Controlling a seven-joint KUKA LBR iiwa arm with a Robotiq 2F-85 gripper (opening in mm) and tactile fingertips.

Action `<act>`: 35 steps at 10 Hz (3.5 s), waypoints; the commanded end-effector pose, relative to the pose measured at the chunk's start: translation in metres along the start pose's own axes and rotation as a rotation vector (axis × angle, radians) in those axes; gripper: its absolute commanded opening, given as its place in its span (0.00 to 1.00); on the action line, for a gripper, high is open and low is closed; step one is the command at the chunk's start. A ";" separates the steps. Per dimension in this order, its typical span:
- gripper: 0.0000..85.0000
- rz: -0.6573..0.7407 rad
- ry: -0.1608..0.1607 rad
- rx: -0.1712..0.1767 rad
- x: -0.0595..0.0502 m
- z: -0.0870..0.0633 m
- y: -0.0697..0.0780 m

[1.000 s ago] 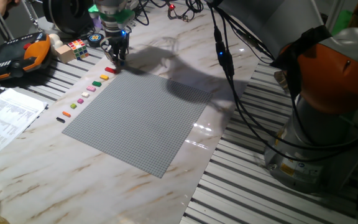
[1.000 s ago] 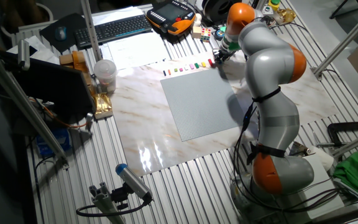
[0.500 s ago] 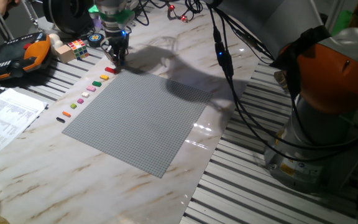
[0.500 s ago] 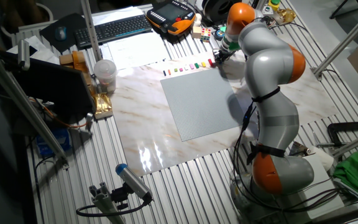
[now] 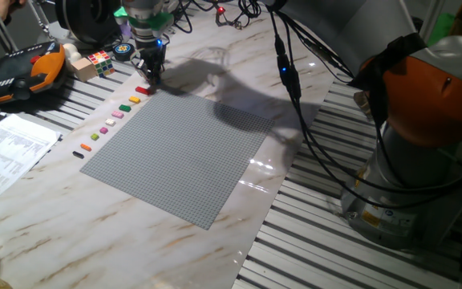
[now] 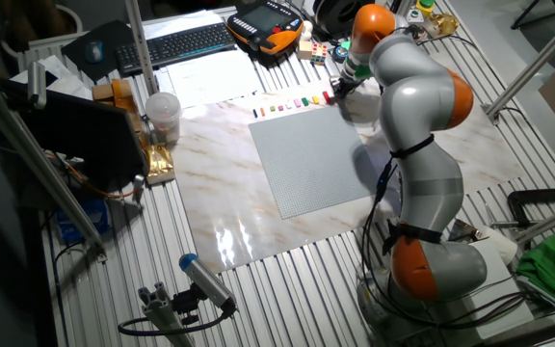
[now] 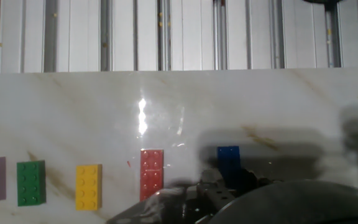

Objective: Build with small Lego blocks

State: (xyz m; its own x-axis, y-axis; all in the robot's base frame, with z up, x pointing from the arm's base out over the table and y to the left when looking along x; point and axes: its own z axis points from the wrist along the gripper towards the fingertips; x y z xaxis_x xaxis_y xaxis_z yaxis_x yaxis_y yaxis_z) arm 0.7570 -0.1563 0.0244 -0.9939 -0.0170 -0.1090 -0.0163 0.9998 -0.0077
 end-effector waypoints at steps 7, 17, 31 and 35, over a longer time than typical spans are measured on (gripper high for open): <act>0.01 0.016 0.009 0.024 0.019 -0.025 0.004; 0.01 0.037 0.015 0.032 0.075 -0.026 0.029; 0.01 0.039 0.029 0.028 0.081 -0.012 0.028; 0.01 0.041 0.027 0.025 0.080 -0.011 0.028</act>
State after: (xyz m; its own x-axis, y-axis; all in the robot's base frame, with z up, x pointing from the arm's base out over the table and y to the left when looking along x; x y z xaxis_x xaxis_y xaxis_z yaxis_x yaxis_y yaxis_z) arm 0.6757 -0.1291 0.0265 -0.9963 0.0246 -0.0826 0.0270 0.9992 -0.0283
